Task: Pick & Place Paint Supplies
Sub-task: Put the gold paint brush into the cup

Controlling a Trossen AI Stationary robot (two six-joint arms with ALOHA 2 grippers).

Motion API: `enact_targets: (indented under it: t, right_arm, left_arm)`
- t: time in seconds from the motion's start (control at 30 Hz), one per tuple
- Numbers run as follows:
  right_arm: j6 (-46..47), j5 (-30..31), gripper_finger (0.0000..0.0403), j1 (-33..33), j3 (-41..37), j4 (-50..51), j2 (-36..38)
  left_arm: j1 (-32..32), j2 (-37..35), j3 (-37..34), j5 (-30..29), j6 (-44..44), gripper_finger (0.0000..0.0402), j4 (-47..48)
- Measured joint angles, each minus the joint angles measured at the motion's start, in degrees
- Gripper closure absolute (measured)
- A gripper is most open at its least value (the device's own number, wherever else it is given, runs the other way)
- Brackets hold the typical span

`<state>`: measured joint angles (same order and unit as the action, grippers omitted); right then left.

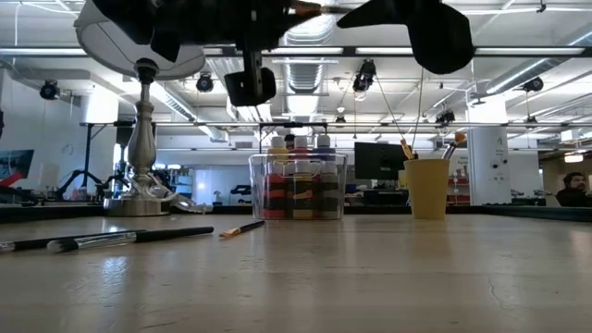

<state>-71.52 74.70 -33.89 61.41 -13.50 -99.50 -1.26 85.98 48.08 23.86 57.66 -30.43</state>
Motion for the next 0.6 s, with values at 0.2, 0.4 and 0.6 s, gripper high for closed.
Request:
enact_targets:
  t: [0.2,0.4,0.6]
  right_arm:
    - [-0.4,-1.3,0.0284,0.7,0.4,-0.1,-0.2]
    - [-0.5,-1.4,0.0287,1.3,1.0,-0.2,-0.2]
    - [-0.7,-3.2,0.0267,2.0,1.0,-0.3,-0.2]
  left_arm:
    - [-0.4,-0.1,0.4,1.2,1.1,0.0394,-0.6]
    - [-0.4,-0.1,0.4,1.2,1.0,0.0393,-0.5]
    - [-0.4,-0.1,0.4,1.2,1.1,0.0393,-0.3]
